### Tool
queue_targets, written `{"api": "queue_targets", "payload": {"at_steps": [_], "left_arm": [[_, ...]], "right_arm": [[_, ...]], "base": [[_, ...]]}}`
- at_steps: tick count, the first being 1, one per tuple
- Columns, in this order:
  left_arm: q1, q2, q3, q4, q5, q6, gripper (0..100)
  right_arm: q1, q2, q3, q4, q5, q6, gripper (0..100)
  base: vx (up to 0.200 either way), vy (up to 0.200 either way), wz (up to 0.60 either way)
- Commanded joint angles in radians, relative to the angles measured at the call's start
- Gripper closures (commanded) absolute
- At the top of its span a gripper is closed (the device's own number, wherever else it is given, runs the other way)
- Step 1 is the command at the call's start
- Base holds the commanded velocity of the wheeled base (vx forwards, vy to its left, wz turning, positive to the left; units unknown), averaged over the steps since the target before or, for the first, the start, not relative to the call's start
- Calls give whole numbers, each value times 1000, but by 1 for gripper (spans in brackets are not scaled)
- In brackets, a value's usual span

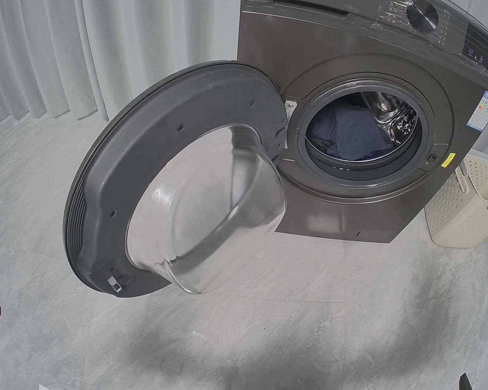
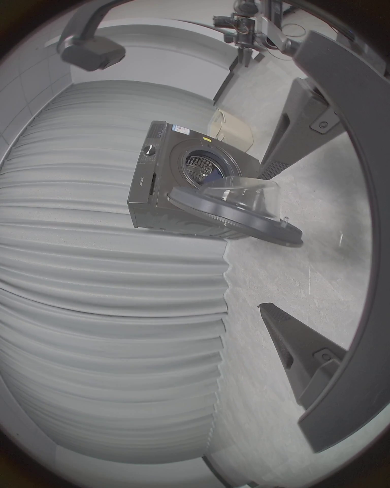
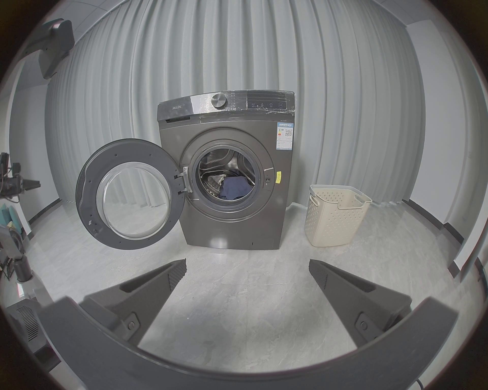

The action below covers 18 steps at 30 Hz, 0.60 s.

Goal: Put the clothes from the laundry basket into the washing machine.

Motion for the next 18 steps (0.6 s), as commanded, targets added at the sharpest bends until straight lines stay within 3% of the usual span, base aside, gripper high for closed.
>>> {"api": "queue_targets", "payload": {"at_steps": [1,6,10,14,18], "left_arm": [[-27,332,-38,-156,-68,-41,0],[-27,443,-44,-247,-108,-46,0],[-27,487,-45,-314,-112,-81,0],[-28,516,-47,-324,-114,-80,0],[-54,593,-51,-328,-160,-72,0]], "right_arm": [[0,-5,18,0,0,0,0],[0,-5,18,0,0,0,0],[0,-5,18,0,0,0,0],[0,-5,18,0,0,0,0],[0,-5,18,0,0,0,0]], "base": [[0,0,0],[0,0,0],[0,0,0],[0,0,0],[0,0,0]]}}
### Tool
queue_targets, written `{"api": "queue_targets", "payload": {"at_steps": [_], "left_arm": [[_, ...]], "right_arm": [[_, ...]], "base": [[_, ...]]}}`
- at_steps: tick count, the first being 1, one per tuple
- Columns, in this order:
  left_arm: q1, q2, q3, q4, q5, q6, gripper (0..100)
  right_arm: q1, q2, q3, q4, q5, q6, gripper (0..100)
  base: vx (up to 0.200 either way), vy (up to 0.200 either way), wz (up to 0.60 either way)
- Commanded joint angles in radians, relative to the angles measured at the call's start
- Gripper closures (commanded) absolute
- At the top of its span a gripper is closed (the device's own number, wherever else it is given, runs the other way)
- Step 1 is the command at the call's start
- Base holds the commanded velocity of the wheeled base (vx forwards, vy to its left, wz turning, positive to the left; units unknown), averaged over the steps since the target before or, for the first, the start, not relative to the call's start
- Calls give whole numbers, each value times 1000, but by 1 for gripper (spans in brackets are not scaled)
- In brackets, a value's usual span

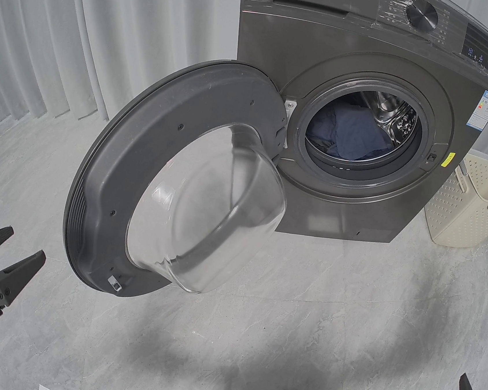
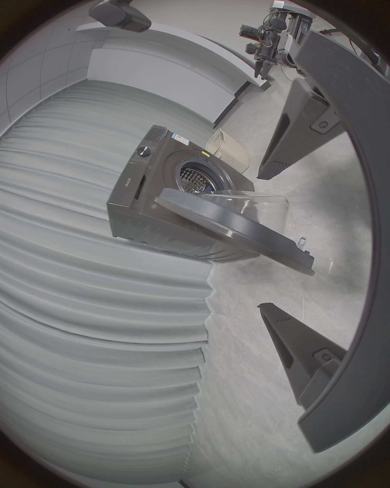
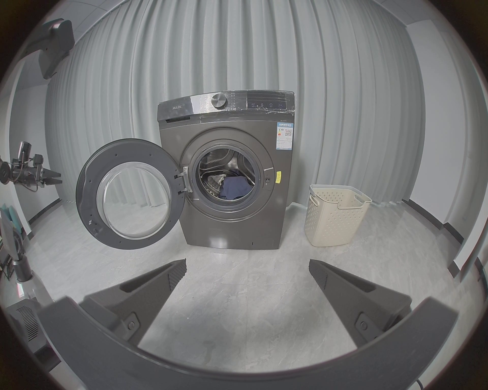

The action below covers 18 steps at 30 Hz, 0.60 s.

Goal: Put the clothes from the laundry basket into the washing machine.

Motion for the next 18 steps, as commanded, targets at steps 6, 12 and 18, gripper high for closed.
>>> {"api": "queue_targets", "payload": {"at_steps": [6,12,18], "left_arm": [[-56,217,-11,-94,-44,4,0],[-128,300,-45,-160,-46,-3,0],[-197,333,-90,-163,-47,-8,0]], "right_arm": [[0,-5,18,0,0,0,0],[0,-5,18,0,0,0,0],[0,-5,18,0,0,0,0]], "base": [[0,0,0],[0,0,0],[0,0,0]]}}
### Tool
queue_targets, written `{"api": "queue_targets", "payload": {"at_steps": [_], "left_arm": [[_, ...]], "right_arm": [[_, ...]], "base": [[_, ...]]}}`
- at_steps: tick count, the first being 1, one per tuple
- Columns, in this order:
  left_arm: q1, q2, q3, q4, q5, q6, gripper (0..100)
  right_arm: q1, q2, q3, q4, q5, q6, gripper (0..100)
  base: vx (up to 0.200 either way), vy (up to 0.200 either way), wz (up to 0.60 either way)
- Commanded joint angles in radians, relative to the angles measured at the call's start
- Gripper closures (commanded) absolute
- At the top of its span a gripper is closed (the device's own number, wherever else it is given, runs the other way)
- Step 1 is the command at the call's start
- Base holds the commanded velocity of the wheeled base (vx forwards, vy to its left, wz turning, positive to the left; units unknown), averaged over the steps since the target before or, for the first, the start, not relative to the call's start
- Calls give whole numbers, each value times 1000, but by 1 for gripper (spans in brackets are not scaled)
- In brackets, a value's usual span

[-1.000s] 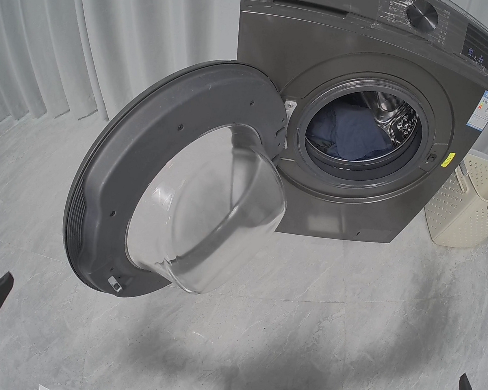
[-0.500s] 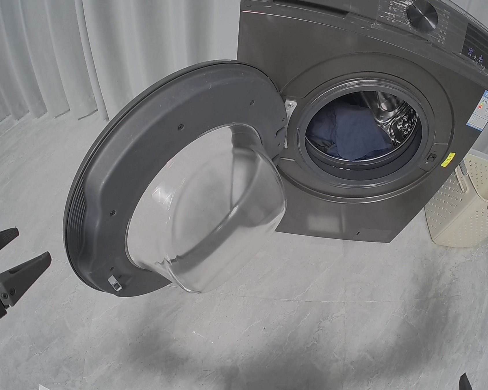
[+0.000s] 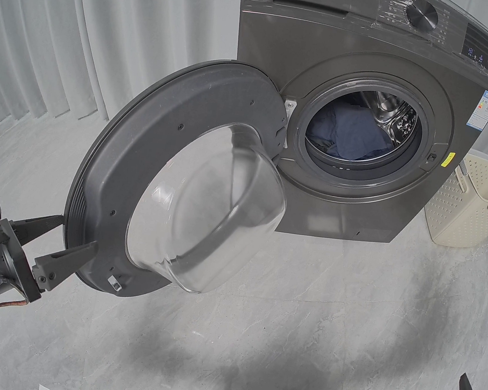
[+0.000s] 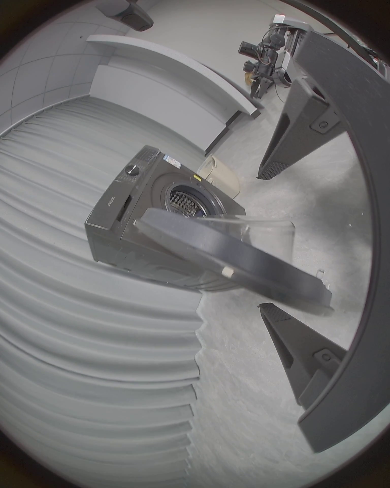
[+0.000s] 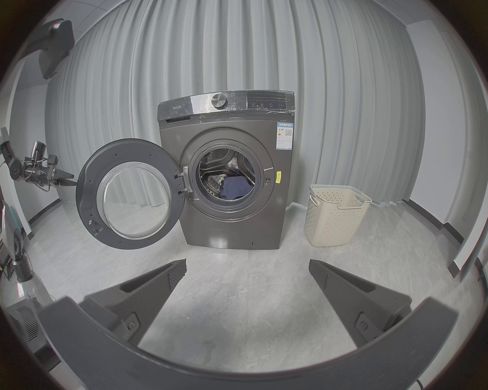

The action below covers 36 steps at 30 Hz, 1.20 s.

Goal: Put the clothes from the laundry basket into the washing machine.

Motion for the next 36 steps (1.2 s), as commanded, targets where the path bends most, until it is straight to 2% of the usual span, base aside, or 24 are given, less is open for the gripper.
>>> {"api": "queue_targets", "payload": {"at_steps": [1,3,5,8,10,12,15,18,20,21,24,26,28,29,30,31,33,34,35,36], "left_arm": [[-85,56,-27,-2,1,-12,0],[-112,52,-26,-2,1,-16,0],[-186,26,-21,-2,3,-26,0],[-215,0,-12,-1,-2,-29,0],[-251,-25,25,1,-10,-55,0],[-283,-46,60,1,-23,-61,0],[-306,-83,114,1,-68,-69,0],[-306,-126,126,1,-114,-105,0],[-304,-155,114,1,-120,-133,0],[-304,-155,114,1,-120,-133,0],[-258,-187,34,9,-93,-161,0],[-171,-181,-12,10,-63,-176,0],[-66,-155,-53,15,-50,-173,0],[-57,-152,-56,13,-50,-173,0],[42,-105,-70,7,-50,-167,0],[69,-89,-70,4,-50,-162,0],[121,-40,-66,2,-48,-119,0],[135,-16,-58,1,-48,-87,0],[136,-11,-56,2,-48,-79,0],[138,18,-39,1,-48,-46,0]], "right_arm": [[0,-5,18,0,0,0,0],[0,-5,18,0,0,0,0],[-1,-5,18,0,0,0,0],[0,-5,18,0,0,0,0],[0,-5,18,0,0,0,0],[-1,-5,18,0,0,0,0],[0,-5,18,0,0,0,0],[0,-5,18,0,0,0,0],[0,-5,18,0,0,0,0],[0,-5,18,0,0,0,0],[0,-5,18,0,0,0,0],[0,-5,18,0,0,0,0],[0,-5,18,0,0,0,0],[0,-5,18,0,0,0,0],[0,-5,18,0,0,0,0],[0,-5,18,0,0,0,0],[0,-5,18,0,0,0,0],[0,-5,18,0,0,0,0],[0,-5,18,0,0,0,0],[0,-5,18,0,0,0,0]], "base": [[0,0,0],[0,0,0],[0,0,0],[0,0,0],[0,0,0],[0,0,0],[0,0,0],[0,0,0],[0,0,0],[0,0,0],[0,0,0],[0,0,0],[0,0,0],[0,0,0],[0,0,0],[0,0,0],[0,0,0],[0,0,0],[0,0,0],[0,0,0]]}}
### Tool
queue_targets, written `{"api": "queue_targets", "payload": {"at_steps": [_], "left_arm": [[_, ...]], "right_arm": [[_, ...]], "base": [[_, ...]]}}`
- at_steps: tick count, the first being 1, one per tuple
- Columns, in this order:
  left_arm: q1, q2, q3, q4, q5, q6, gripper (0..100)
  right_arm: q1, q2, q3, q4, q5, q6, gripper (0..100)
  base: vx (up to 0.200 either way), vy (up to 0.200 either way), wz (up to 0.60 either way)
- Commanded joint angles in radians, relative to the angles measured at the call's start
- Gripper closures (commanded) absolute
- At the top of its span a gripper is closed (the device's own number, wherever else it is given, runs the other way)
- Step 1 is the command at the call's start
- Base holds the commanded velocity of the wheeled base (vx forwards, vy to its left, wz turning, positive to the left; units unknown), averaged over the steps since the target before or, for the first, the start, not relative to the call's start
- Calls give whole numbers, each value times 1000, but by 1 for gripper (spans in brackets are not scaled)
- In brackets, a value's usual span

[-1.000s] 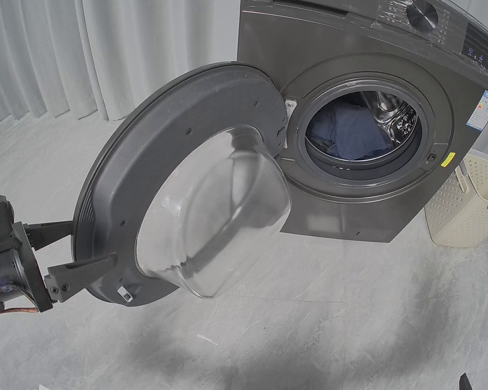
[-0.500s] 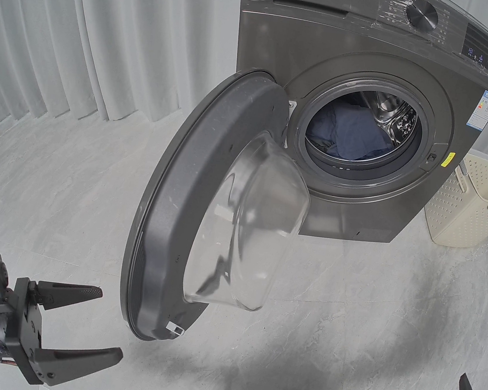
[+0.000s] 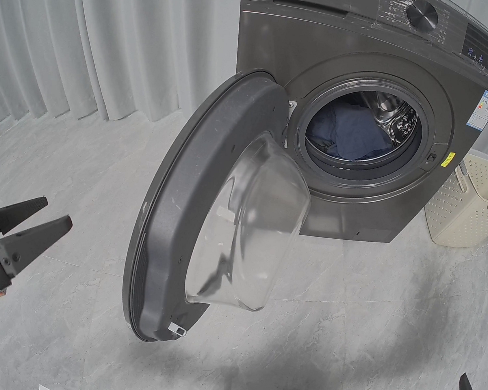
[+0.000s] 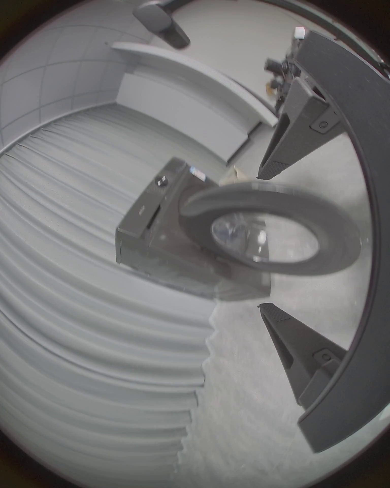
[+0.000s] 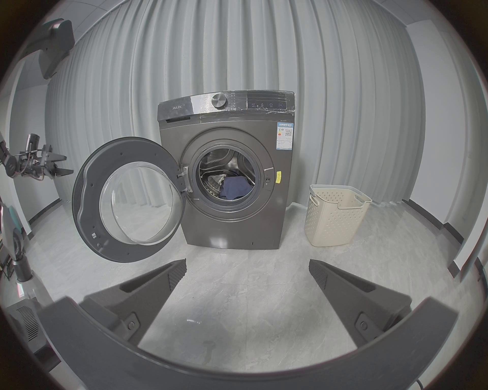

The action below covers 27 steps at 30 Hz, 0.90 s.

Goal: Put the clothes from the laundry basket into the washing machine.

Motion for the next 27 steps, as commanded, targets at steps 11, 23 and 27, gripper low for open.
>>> {"api": "queue_targets", "payload": {"at_steps": [11,23,27], "left_arm": [[10,284,5,-8,10,174,0],[-231,325,-26,-72,12,157,0],[-321,369,-74,-74,14,157,0]], "right_arm": [[0,-5,18,0,0,0,0],[0,-5,18,0,0,0,0],[0,-5,18,0,0,0,0]], "base": [[0,0,0],[0,0,0],[0,0,0]]}}
